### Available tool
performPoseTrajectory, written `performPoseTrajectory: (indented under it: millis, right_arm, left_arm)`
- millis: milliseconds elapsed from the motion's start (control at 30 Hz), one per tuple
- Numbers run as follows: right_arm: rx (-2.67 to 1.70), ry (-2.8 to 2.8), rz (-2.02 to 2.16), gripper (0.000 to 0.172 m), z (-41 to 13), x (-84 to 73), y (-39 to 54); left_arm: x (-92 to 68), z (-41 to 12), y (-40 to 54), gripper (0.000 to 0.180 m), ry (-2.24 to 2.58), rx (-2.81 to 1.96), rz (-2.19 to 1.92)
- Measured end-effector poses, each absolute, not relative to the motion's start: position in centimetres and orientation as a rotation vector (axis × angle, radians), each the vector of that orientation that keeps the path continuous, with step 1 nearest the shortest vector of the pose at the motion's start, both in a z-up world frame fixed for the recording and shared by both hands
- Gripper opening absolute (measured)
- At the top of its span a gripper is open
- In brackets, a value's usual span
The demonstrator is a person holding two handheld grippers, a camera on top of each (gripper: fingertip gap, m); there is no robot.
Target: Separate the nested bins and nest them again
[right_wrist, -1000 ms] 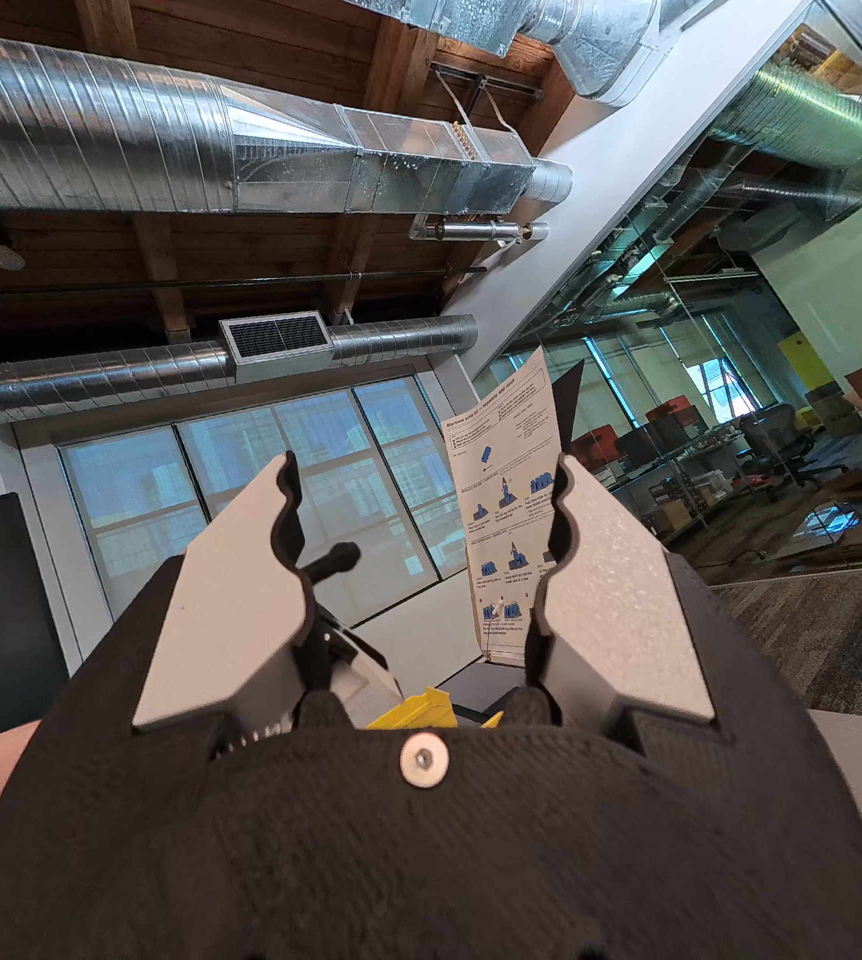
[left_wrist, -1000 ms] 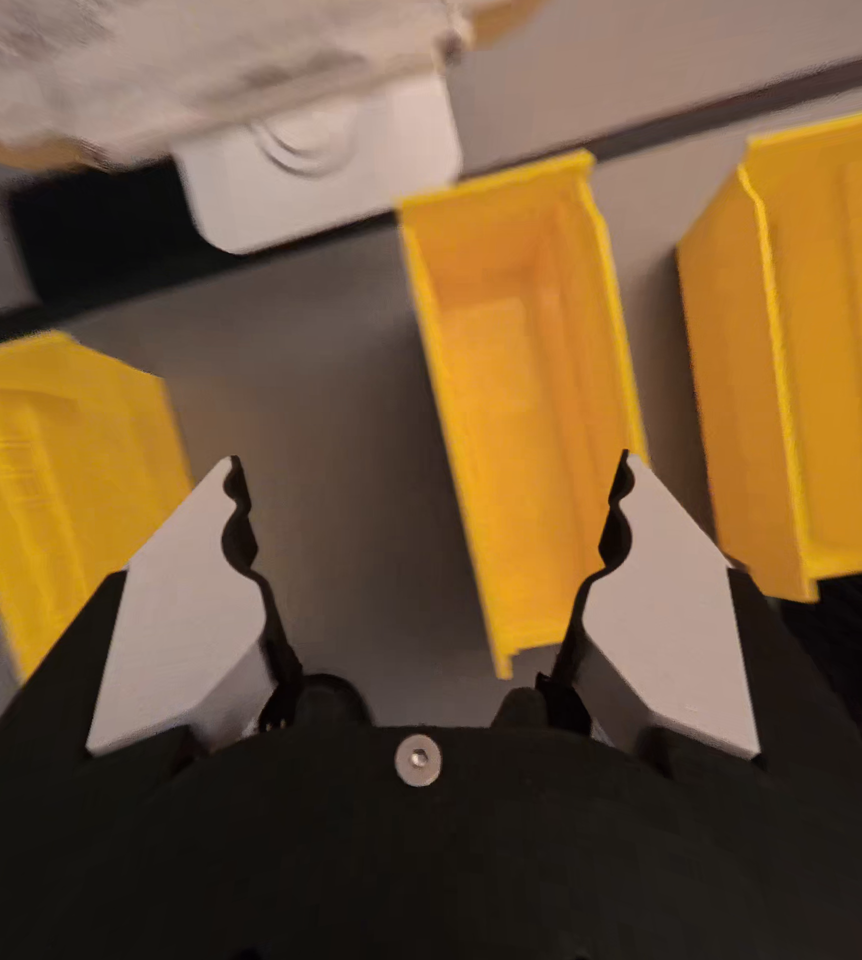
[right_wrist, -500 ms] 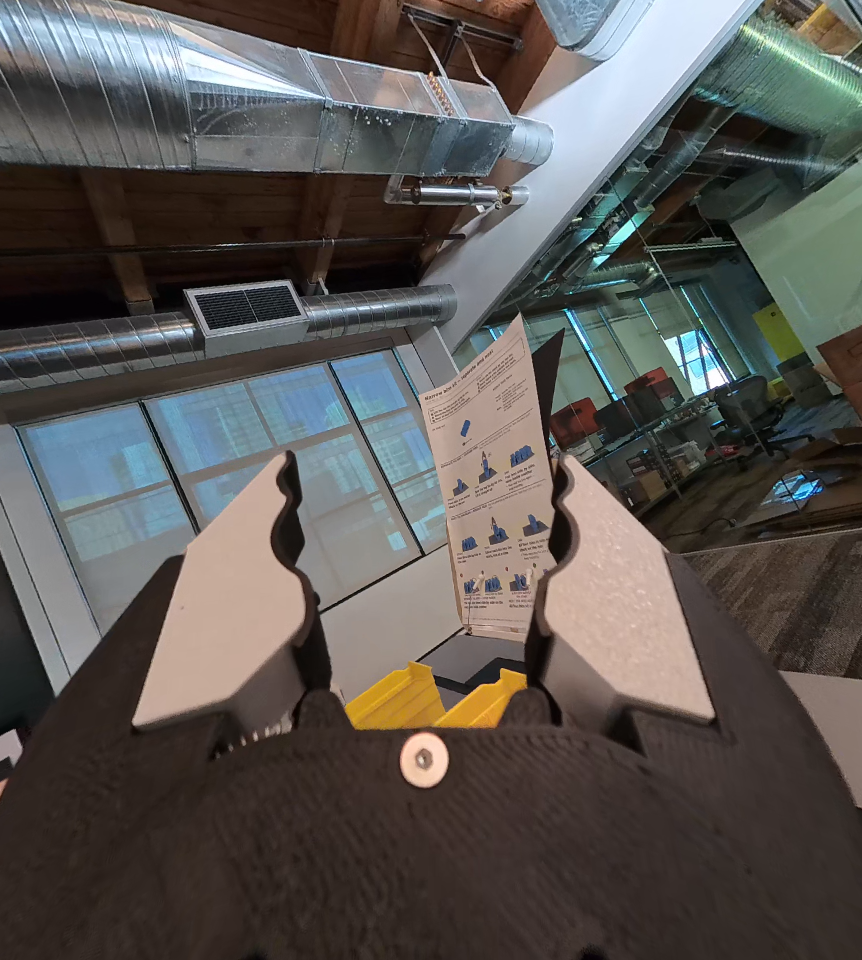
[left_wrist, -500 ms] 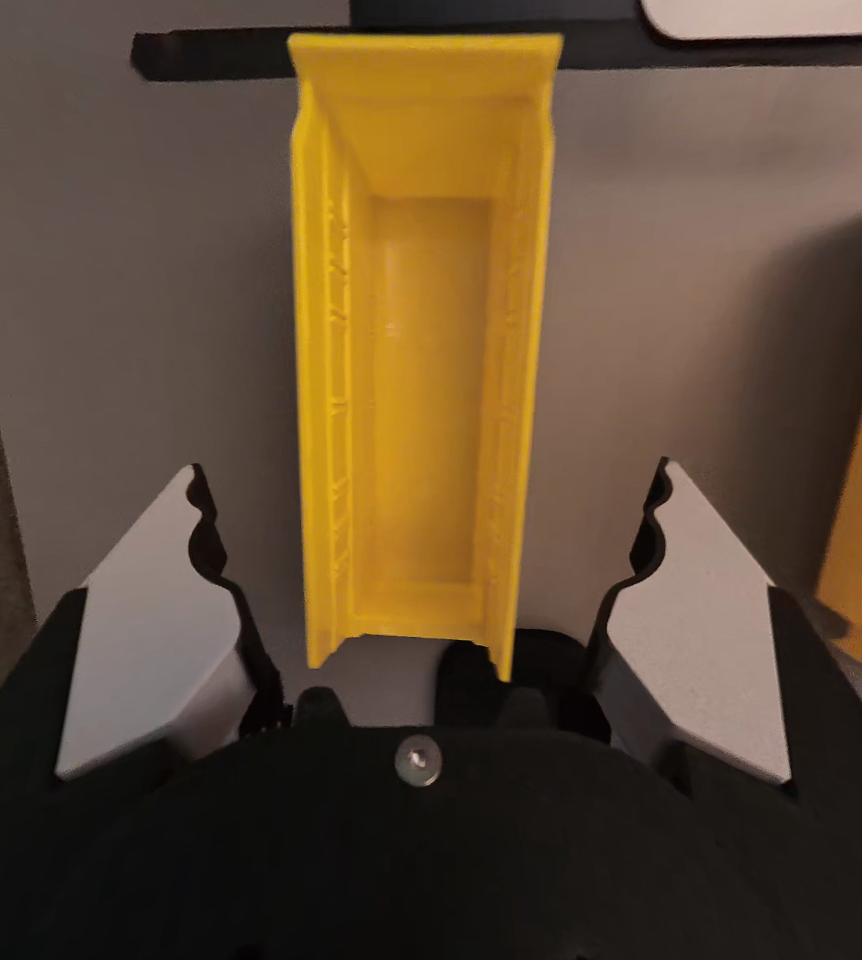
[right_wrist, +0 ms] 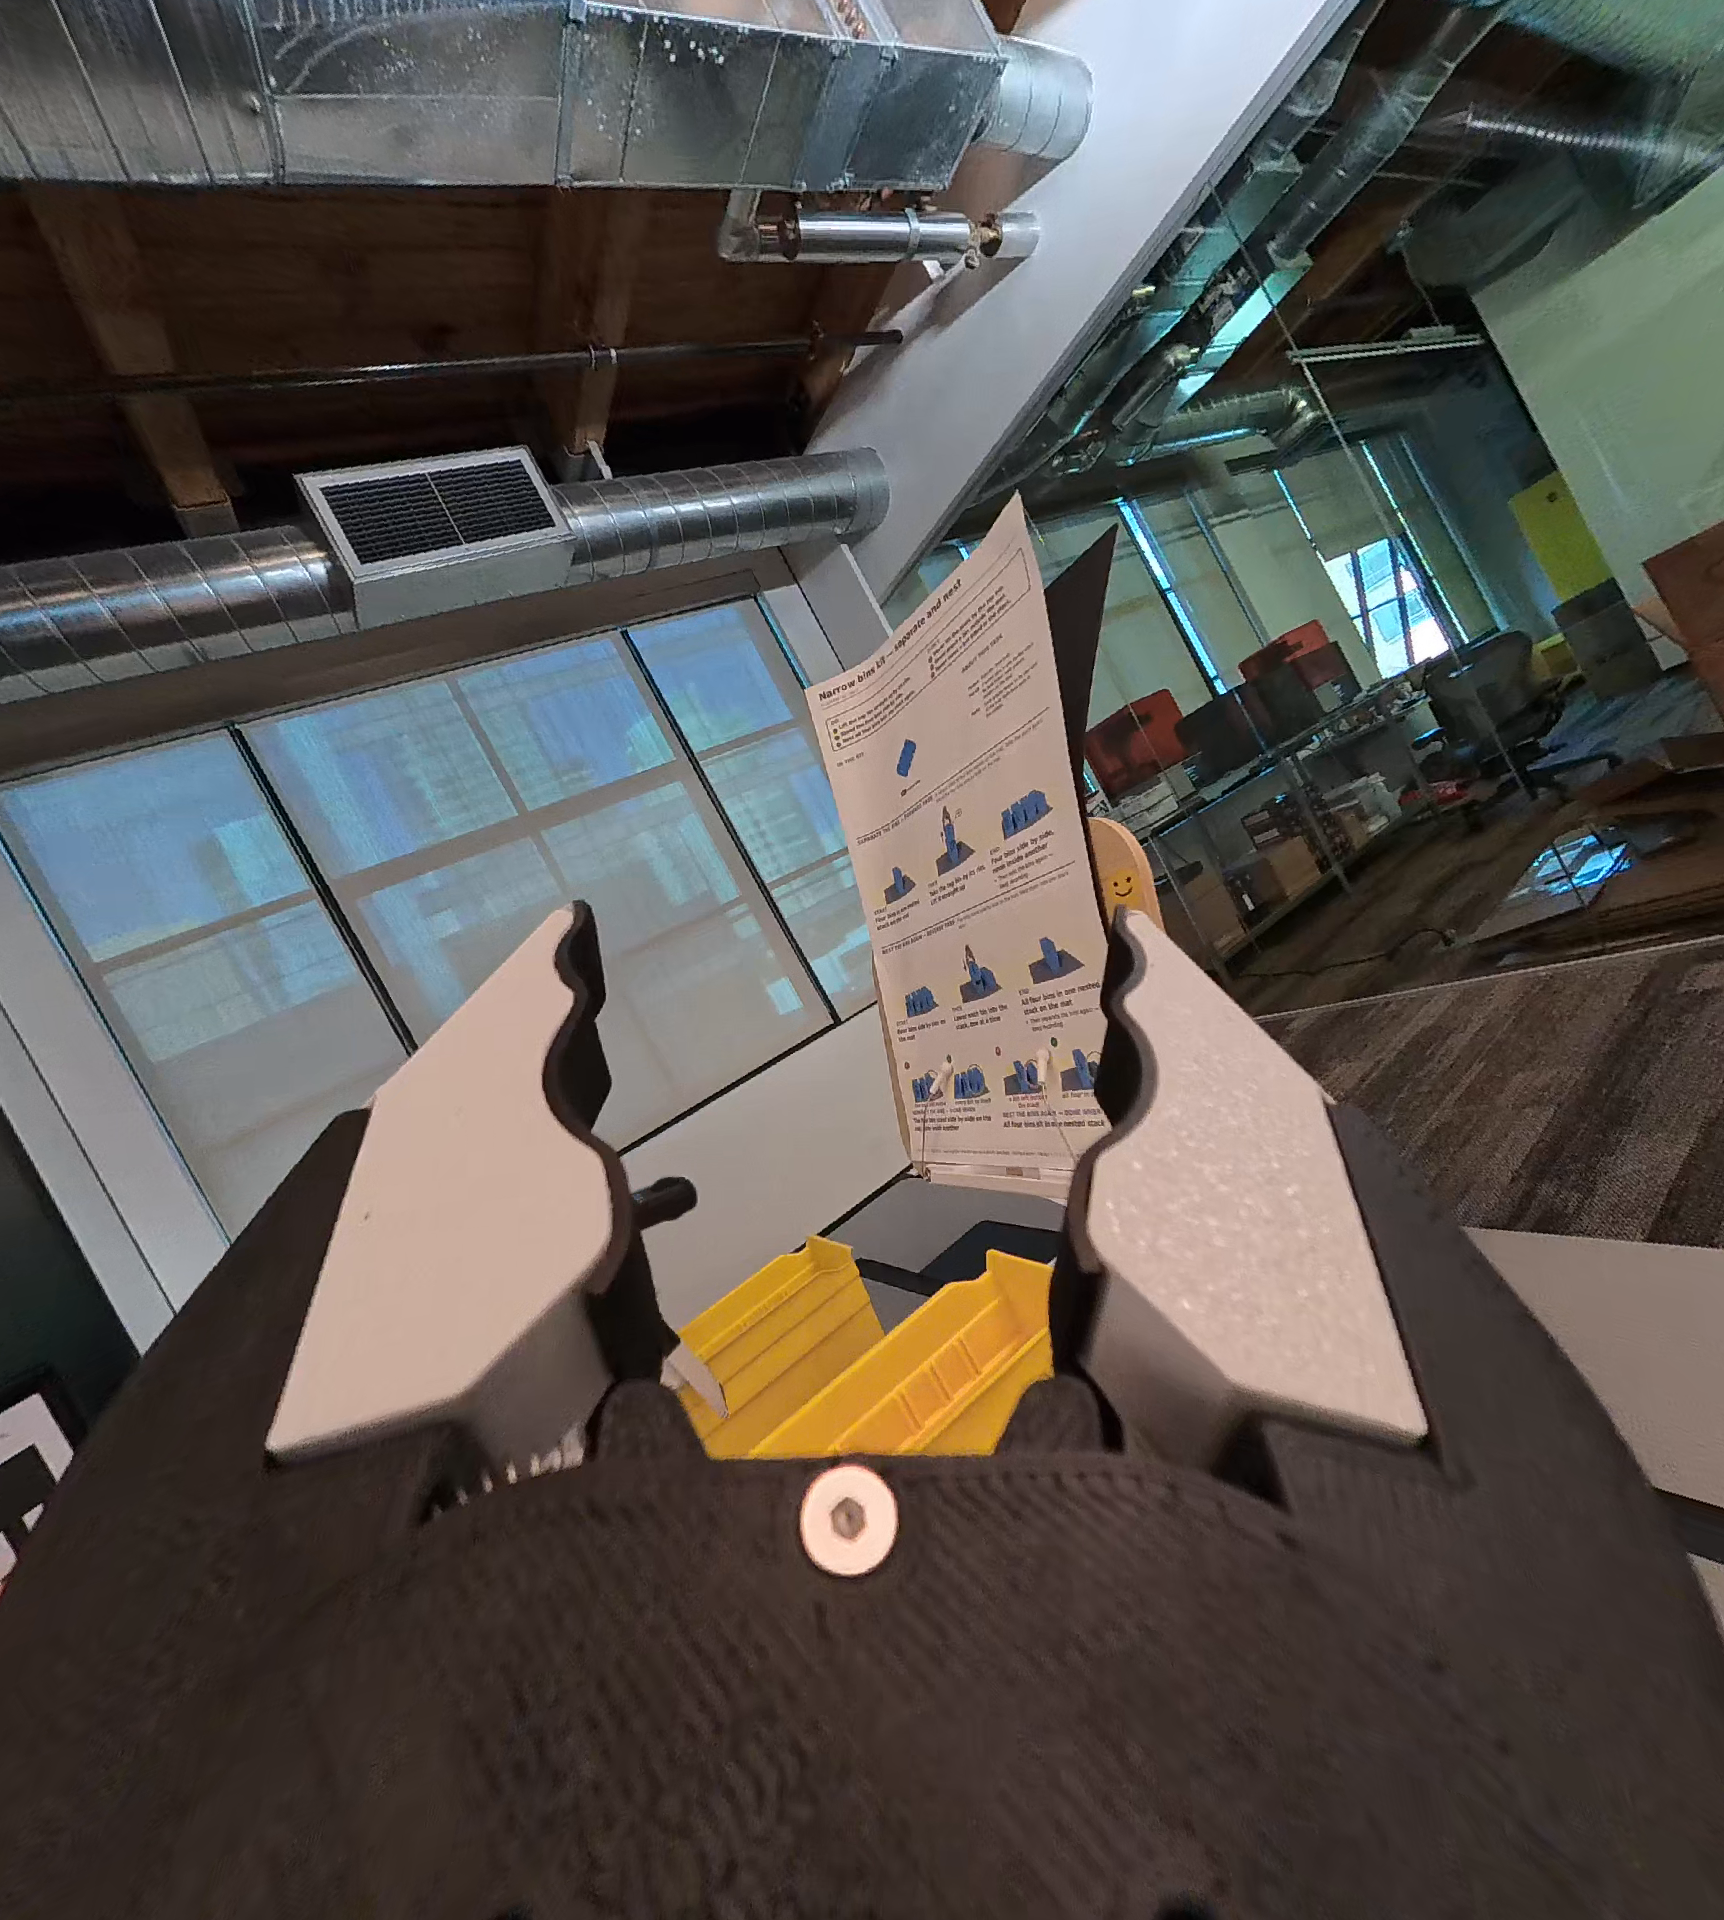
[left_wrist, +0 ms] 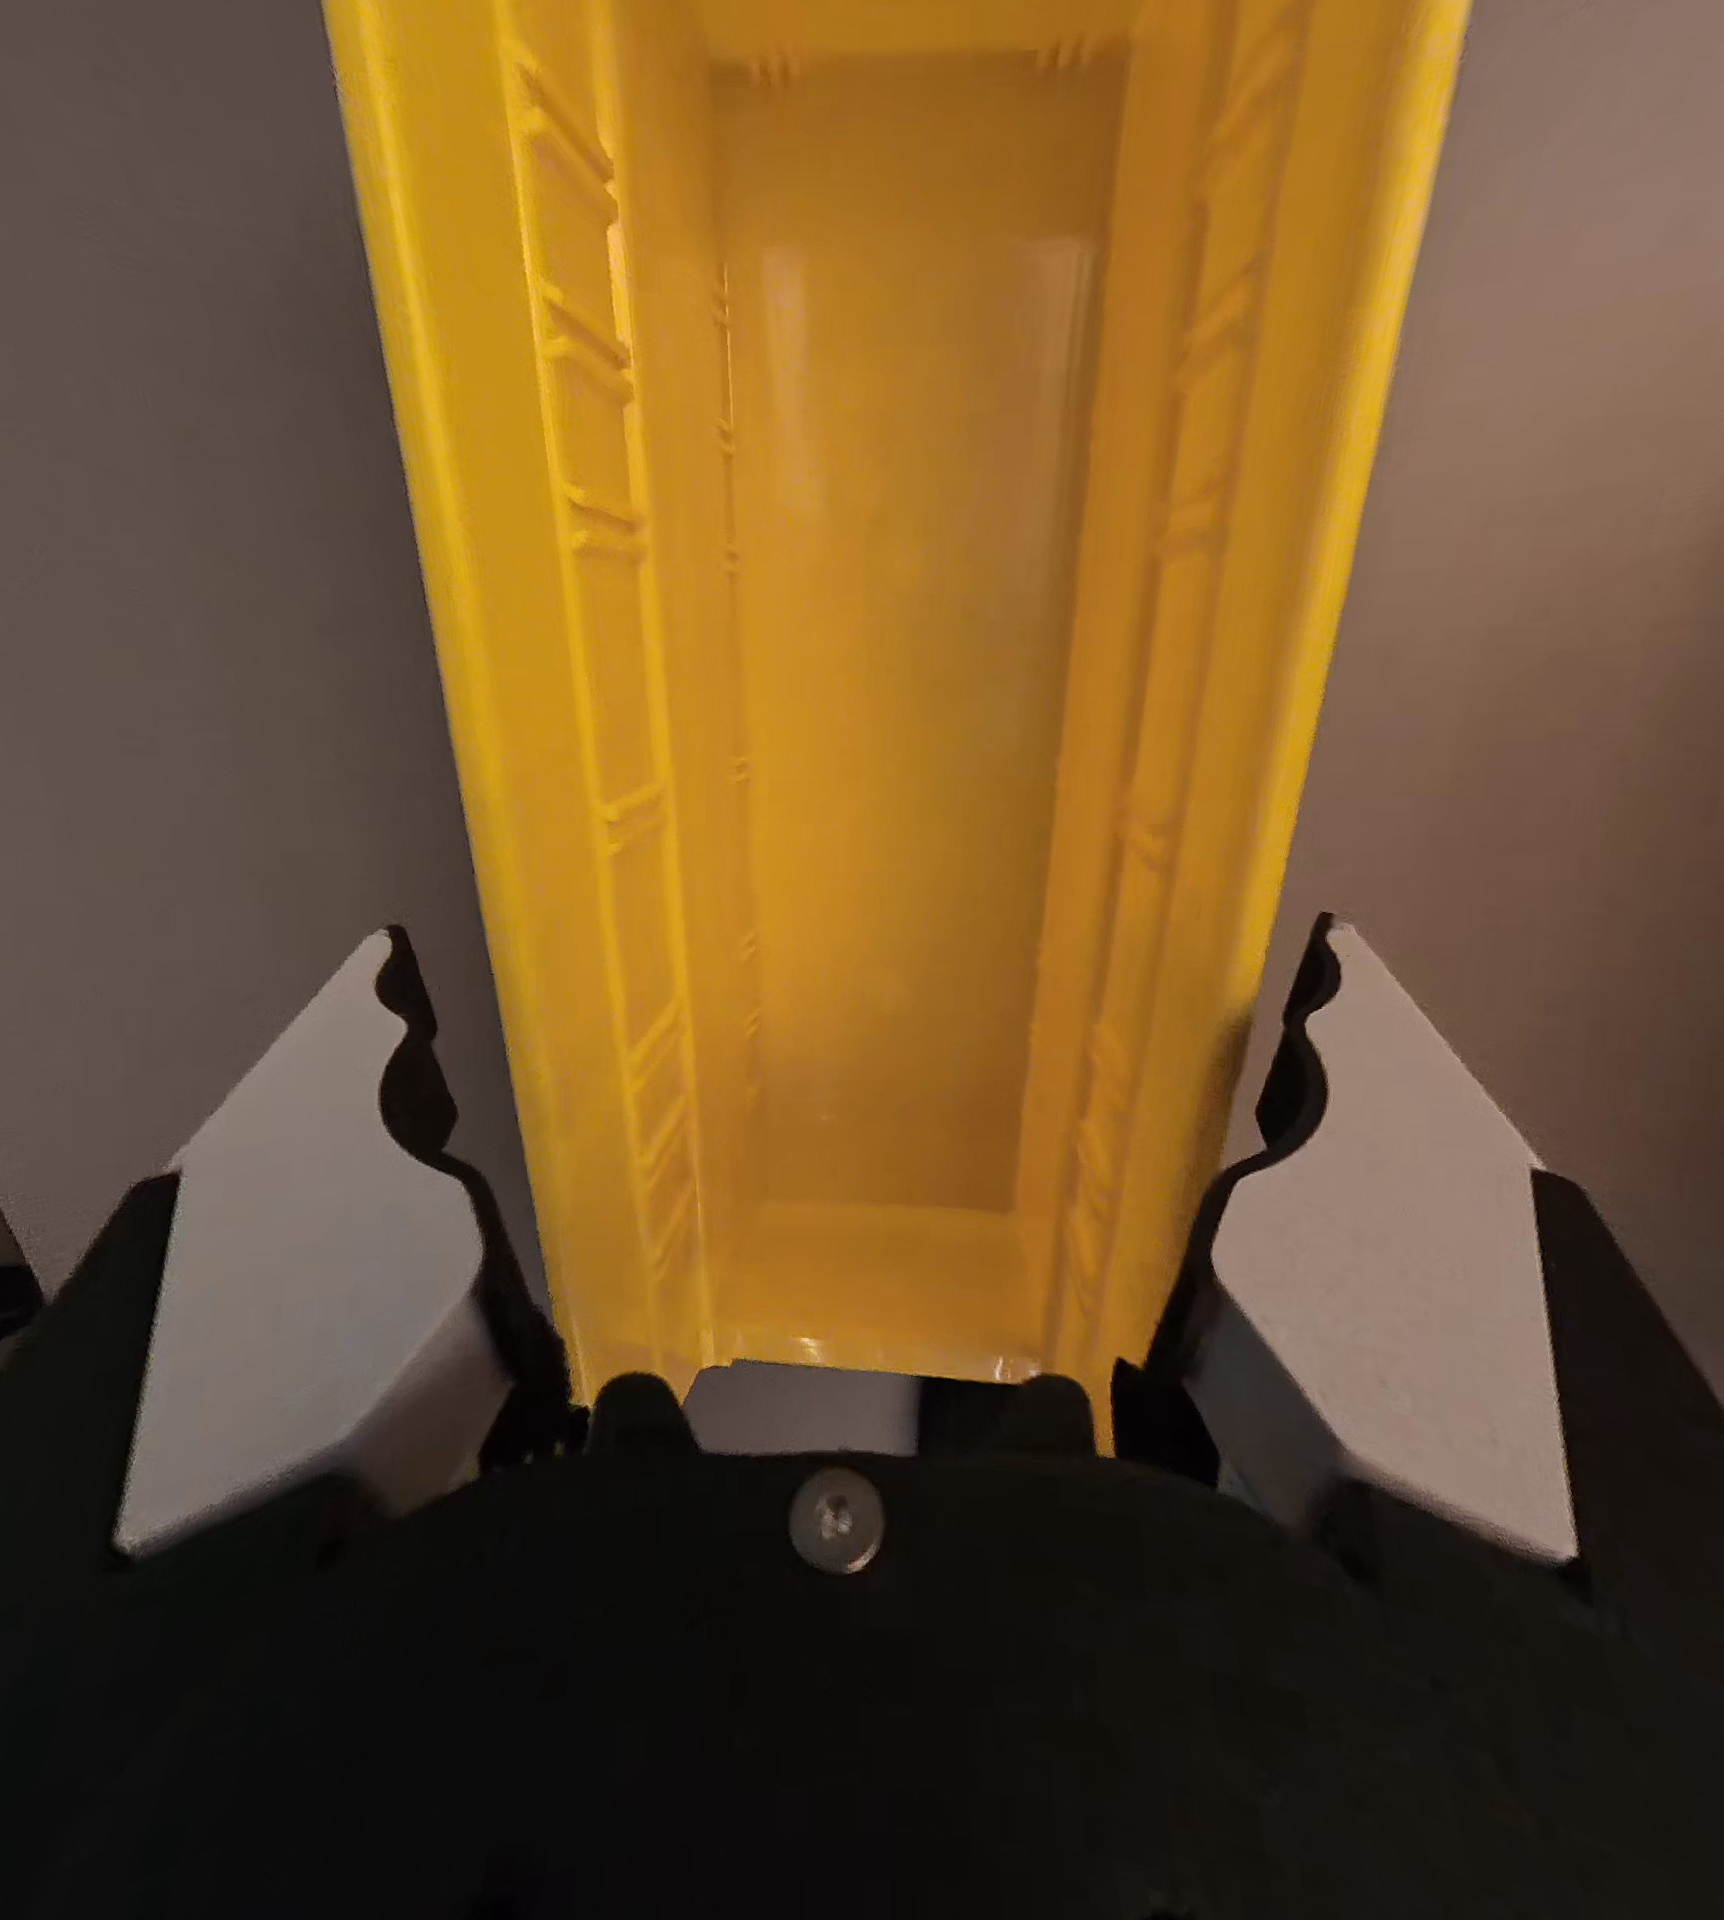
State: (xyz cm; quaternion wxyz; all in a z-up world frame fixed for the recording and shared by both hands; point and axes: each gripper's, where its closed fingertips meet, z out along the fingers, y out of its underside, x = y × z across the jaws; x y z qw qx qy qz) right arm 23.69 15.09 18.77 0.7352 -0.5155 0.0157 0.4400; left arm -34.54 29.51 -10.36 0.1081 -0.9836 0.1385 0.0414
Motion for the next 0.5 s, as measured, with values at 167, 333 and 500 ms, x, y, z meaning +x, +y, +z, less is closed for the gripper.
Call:
performPoseTrajectory:
  millis: [167,333,500]
  right_arm:
    - [-1.123,0.047,0.982,0.096,18.70,24.07,15.11]
    - [-1.119,0.052,0.985,0.096,18.72,24.27,15.12]
    - [-1.117,0.050,0.991,0.095,18.74,24.18,15.11]
  left_arm:
    - [-34.01,-10.99,29.81,0.146,0.388,-2.925,0.082]
    - [-34.22,-10.79,29.33,0.136,0.402,-2.974,0.118]
    - [-34.39,-10.69,28.81,0.130,0.365,-3.012,0.152]
